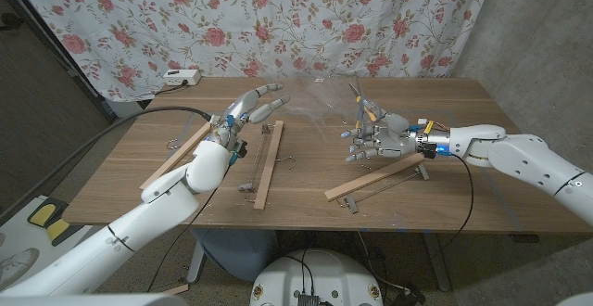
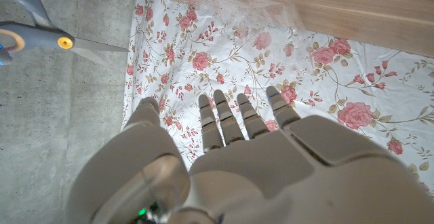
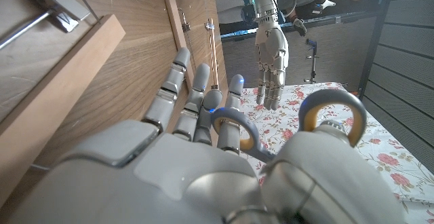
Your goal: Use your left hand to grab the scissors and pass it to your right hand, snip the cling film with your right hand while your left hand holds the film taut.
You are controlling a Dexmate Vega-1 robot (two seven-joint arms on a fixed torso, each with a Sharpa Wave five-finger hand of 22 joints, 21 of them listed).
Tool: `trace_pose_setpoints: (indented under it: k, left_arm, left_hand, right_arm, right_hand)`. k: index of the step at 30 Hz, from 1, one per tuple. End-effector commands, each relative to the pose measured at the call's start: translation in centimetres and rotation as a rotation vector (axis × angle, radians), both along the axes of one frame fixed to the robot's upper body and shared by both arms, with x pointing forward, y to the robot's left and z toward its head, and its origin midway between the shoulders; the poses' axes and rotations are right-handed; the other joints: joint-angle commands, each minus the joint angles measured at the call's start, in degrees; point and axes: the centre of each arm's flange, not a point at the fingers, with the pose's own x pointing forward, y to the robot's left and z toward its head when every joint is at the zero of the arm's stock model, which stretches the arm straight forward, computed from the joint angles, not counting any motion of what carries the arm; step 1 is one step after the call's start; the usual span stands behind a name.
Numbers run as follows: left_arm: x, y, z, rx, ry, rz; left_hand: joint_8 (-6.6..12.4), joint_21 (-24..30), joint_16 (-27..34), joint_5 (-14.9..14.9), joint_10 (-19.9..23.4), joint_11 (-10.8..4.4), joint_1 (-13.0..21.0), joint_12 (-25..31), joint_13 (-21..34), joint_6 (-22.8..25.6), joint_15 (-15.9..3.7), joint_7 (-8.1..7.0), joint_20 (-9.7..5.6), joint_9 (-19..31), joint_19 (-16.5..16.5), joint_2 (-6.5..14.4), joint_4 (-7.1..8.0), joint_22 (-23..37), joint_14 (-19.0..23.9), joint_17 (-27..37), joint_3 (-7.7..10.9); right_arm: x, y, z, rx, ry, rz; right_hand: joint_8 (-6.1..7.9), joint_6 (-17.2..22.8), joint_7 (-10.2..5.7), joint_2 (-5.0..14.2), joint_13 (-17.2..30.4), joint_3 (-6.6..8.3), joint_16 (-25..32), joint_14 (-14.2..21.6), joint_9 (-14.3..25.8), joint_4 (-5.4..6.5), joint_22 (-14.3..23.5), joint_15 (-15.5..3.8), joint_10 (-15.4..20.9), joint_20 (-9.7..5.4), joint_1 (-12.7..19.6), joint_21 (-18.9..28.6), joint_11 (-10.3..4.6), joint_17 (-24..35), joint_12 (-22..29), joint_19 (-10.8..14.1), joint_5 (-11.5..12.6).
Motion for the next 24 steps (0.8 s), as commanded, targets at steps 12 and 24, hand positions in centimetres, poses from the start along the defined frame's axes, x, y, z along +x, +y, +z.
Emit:
trace_pose_setpoints:
  k: [12,24]
  left_arm:
    - [0.55,-0.37,1.15,0.094,-0.029,0.073]
    - [0.92,-0.82,1.41,0.147,-0.031,0.108]
  left_hand:
    - [-0.37,-0.2,-0.4,0.1,-0.5,0.06,1.7,-0.2,0.0,-0.4,0.1,0.46,0.38,0.2,0.0,-0.1,-1.34,0.1,-0.3,0.1,0.59]
    - [-0.53,-0.2,-0.4,0.0,-0.7,0.14,1.9,-0.2,-0.1,-0.6,0.26,0.44,0.39,0.2,-0.1,-0.2,-1.69,0.1,-0.5,0.0,0.8]
  right_arm:
    - [-1.0,0.75,-0.25,-0.009,0.017,0.06]
    - [-1.14,0.9,-0.09,-0.015,0.011,0.076]
  right_hand:
    - [-0.15,-4.8,4.52,1.51,0.2,0.16,0.0,0.3,-0.1,-0.39,0.2,0.05,0.3,0.1,1.3,-0.4,0.48,0.2,0.5,0.5,0.7]
    - [-0.2,-5.1,4.55,1.97,0.2,0.35,-0.1,0.3,-0.3,-0.68,0.2,0.03,0.2,0.13,2.1,-0.6,0.51,-0.1,0.5,0.6,0.7]
